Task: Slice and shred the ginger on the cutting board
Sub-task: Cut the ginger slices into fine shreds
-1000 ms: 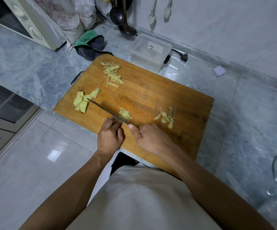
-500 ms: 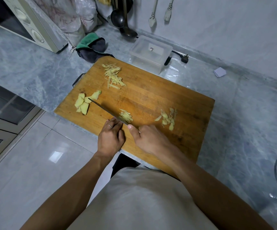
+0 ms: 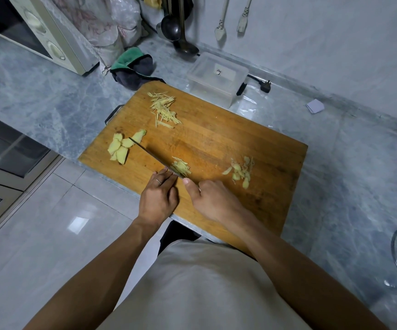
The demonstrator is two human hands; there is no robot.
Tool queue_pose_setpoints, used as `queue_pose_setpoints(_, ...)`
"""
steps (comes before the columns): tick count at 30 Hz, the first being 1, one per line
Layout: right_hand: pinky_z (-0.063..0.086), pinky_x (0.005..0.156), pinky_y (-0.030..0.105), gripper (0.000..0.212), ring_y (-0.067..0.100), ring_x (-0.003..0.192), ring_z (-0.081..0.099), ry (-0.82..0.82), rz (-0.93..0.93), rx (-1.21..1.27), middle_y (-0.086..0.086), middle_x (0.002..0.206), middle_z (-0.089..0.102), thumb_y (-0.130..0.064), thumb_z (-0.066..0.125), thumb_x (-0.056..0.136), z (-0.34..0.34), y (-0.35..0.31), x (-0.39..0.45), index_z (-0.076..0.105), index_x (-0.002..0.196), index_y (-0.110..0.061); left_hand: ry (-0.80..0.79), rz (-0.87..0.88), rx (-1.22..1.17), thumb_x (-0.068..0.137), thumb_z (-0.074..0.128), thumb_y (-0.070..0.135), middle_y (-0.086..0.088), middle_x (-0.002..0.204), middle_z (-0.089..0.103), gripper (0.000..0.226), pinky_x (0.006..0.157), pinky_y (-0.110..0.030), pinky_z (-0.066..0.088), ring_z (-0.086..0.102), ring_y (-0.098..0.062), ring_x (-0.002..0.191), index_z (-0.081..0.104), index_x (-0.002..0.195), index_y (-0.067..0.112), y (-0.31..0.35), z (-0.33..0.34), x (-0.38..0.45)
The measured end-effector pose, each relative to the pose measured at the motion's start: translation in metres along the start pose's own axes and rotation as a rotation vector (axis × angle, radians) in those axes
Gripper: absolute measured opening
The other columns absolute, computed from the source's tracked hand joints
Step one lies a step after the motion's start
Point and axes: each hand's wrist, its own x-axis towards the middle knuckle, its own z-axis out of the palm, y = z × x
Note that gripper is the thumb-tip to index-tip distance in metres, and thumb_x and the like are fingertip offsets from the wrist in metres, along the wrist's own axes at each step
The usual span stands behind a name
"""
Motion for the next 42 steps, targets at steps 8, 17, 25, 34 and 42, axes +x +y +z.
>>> queue_pose_setpoints(8,0.031,0.047,0.033,0.07,0.027,0.059,0.053,-0.004,0.012,-0.006,0.008,0.067,0.054,-0.061,0.027,0.104,0.002,0.002,-0.006,0.052,0.066,-0.008,0.009,0.024,-0.013,0.092,0.042,0.013,-0.02,0.108,0.066,0.034,0.092,-0.053,0.051,0.06,-0.037,0.108,0.071,0.103,-0.001,0.0,0.0,-0.001)
queue_pose_setpoints(17,0.033,0.048,0.034,0.07,0.029,0.058,0.052,0.009,0.008,0.008,0.009,0.065,0.053,-0.061,0.028,0.104,0.003,0.001,-0.001,0.046,0.06,-0.01,0.017,-0.016,-0.018,0.092,0.041,0.015,-0.019,0.109,0.067,0.038,0.089,-0.053,0.053,0.06,-0.037,0.11,0.072,0.106,-0.002,0.004,0.0,-0.001)
queue_pose_setpoints(25,0.031,0.048,0.033,0.07,0.025,0.052,0.049,0.011,0.007,0.025,0.005,0.057,0.05,-0.06,0.027,0.104,0.009,0.005,-0.003,0.043,0.056,-0.011,0.017,-0.012,-0.041,0.093,0.04,0.014,-0.021,0.112,0.066,0.038,0.098,-0.055,0.047,0.059,-0.039,0.112,0.072,0.105,-0.003,0.0,0.004,-0.004)
queue_pose_setpoints(34,0.039,0.053,0.038,0.073,0.028,0.058,0.055,-0.005,-0.009,0.056,0.008,0.06,0.054,-0.061,0.026,0.104,0.004,0.008,0.005,0.048,0.059,-0.008,0.0,0.029,-0.008,0.088,0.04,0.013,-0.019,0.118,0.069,0.042,0.107,-0.054,0.042,0.057,-0.037,0.122,0.071,0.111,-0.004,-0.001,0.001,-0.006)
queue_pose_setpoints(42,0.033,0.049,0.035,0.074,0.026,0.054,0.052,-0.011,-0.014,0.053,0.007,0.054,0.049,-0.06,0.024,0.105,0.008,0.007,0.004,0.044,0.057,-0.007,-0.036,-0.012,0.065,0.089,0.04,0.015,-0.022,0.122,0.064,0.044,0.107,-0.058,0.039,0.052,-0.039,0.125,0.068,0.117,-0.004,0.008,-0.001,-0.01)
